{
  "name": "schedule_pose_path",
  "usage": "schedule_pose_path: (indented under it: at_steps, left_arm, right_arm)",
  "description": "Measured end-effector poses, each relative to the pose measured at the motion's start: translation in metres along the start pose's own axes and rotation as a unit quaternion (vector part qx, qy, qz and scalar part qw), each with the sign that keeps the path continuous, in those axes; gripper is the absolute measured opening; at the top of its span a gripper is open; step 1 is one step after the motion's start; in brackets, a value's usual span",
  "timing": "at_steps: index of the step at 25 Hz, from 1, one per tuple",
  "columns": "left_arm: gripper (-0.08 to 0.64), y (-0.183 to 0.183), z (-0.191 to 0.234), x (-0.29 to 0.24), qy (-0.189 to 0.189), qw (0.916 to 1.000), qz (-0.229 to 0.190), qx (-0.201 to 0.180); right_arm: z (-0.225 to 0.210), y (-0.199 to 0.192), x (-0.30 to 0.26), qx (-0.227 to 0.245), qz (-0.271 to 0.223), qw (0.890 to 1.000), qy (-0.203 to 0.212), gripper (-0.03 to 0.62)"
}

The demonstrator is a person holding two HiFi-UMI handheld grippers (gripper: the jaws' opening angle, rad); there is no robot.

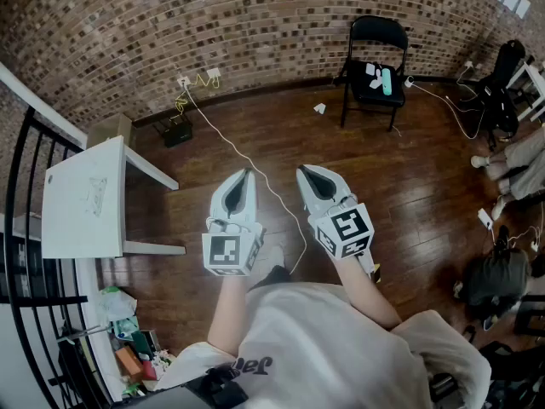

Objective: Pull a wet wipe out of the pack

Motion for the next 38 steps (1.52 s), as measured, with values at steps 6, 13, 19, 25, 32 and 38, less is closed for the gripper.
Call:
schedule_pose_path:
  at_steps: [6,13,19,25,32,38]
  left_arm:
    - [0.017,0.0,0.094,-0.032,0.021,0.9997,-0.001,-0.008]
    - [0.017,-0.02,0.14,-0.081,0.05,0.9987,0.007,0.008]
    - [0.016,-0.03,0.198,-0.141,0.128,0.9915,0.01,-0.016]
    - [0.015,-0.01,0.245,-0.212,0.195,0.9804,-0.013,-0.026]
    - [0.015,-0.017,0.296,-0.194,0.267,0.9633,0.029,-0.009]
    - [0.015,-0.007,0.348,-0.094,0.426,0.9046,0.024,0.002]
  right_arm:
    - [0.026,0.055,-0.078,0.052,-0.105,0.993,0.011,-0.009]
    - [-0.015,0.027,-0.146,0.014,-0.027,1.0,0.0,-0.009]
    - [-0.045,0.043,-0.236,0.057,-0.034,0.996,0.051,-0.009]
    - [-0.072,0.075,-0.337,0.083,-0.063,0.982,0.156,-0.009]
    - [-0.022,0.073,-0.431,0.093,-0.038,0.943,0.317,-0.009]
    - [0.101,0.051,-0.454,0.062,-0.008,0.872,0.486,-0.009]
Point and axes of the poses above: the fingertips, and each gripper's own axes: x backward along the fingers, z to its left, y out of its top, the point moved 3 cm from there along x, backward along the fingers
